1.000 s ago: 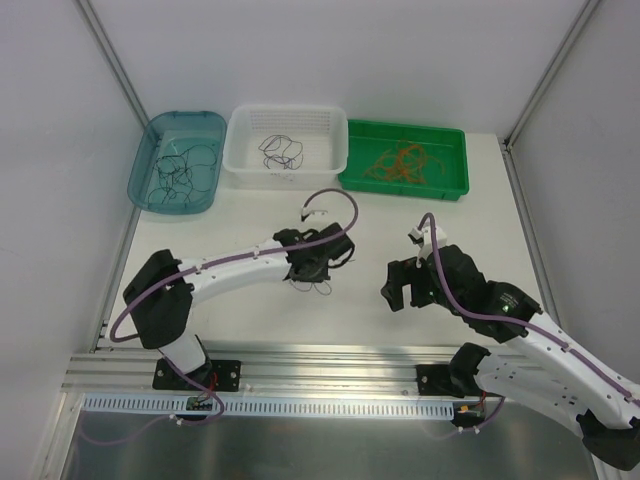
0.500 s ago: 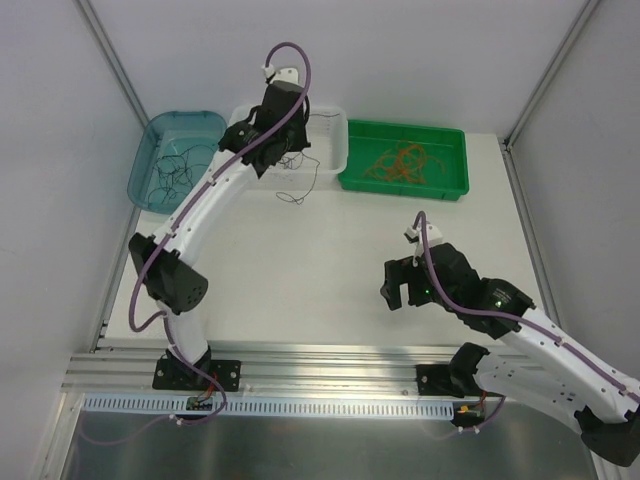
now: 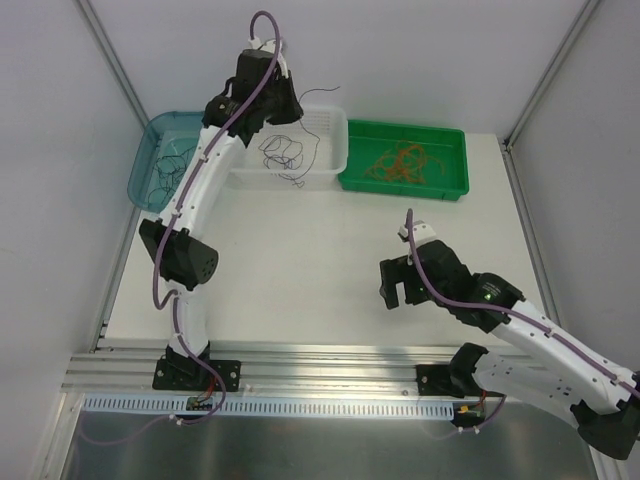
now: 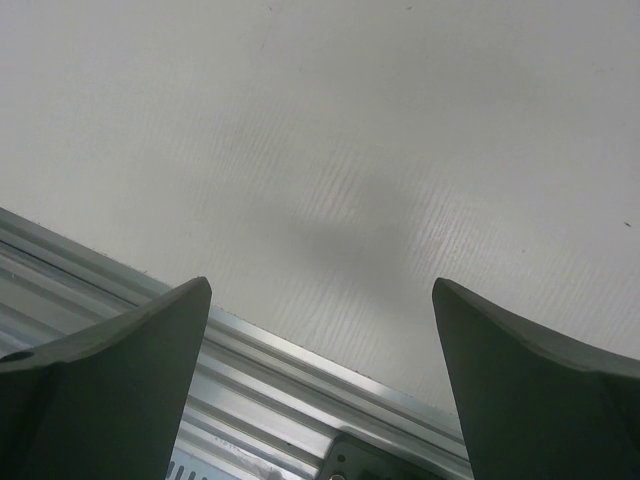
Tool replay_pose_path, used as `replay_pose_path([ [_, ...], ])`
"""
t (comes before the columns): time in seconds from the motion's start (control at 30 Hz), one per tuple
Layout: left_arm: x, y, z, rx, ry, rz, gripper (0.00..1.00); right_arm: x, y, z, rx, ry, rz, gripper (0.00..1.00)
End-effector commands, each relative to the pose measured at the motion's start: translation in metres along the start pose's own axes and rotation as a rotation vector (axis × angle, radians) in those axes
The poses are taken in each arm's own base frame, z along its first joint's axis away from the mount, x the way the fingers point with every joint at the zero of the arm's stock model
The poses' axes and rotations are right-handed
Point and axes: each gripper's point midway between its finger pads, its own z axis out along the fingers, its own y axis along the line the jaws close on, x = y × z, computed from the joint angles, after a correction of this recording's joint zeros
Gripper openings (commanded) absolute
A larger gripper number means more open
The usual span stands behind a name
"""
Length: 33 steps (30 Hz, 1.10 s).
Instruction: Untangle the cables
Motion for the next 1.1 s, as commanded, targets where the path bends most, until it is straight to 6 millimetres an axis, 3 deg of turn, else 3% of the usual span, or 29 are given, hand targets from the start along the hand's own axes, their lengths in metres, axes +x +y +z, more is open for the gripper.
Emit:
replay_pose_path([
  [0.0,-0.042,-0.075,-0.088,0.331,-0.076,-0.011,0.0,-0.024,0.004,-0.002,-0.002,-0.046,-0.009,0.98],
  [0.13,-0.047,-0.09,-0.111,0.428,-0.074,-0.004,0.0,-0.025,0.011,0.003,-0.024,-0.038,-0.007,0.98],
  [0.23,-0.068,-0.085,-0.118,0.409,-0.146,-0.001,0.0,-0.024,0.012,0.002,-0.031,-0.038,-0.004,0.98],
  [0.33,-0.093,-0.067,-0.113,0.312,-0.259,0.018,0.01,-0.023,0.01,0.002,-0.022,-0.035,-0.006,0.98],
  [0.47,-0.118,-0.037,-0.087,0.168,-0.378,0.024,0.01,-0.023,0.011,0.002,-0.027,-0.03,-0.003,0.98],
  [0.57,-0.13,-0.024,-0.065,0.132,-0.432,0.033,0.0,-0.023,0.012,0.005,-0.026,-0.022,-0.006,0.98],
  [0.63,-0.135,-0.026,-0.061,0.163,-0.448,-0.004,0.0,-0.022,0.013,0.006,-0.026,-0.016,-0.006,0.98],
  [0.73,-0.136,-0.022,-0.047,0.177,-0.457,-0.031,0.0,-0.023,0.014,0.009,-0.027,-0.009,-0.011,0.98],
  [0.87,-0.12,0.007,-0.007,0.096,-0.443,-0.032,0.02,-0.021,0.015,0.014,-0.03,0.009,-0.019,0.98],
  [1.0,-0.088,0.055,0.04,-0.021,-0.372,-0.045,0.04,-0.02,0.02,0.018,-0.044,0.023,-0.015,0.98],
  [1.07,-0.058,0.081,0.073,-0.089,-0.31,-0.021,0.08,-0.018,0.021,0.021,-0.05,0.03,-0.015,0.98],
])
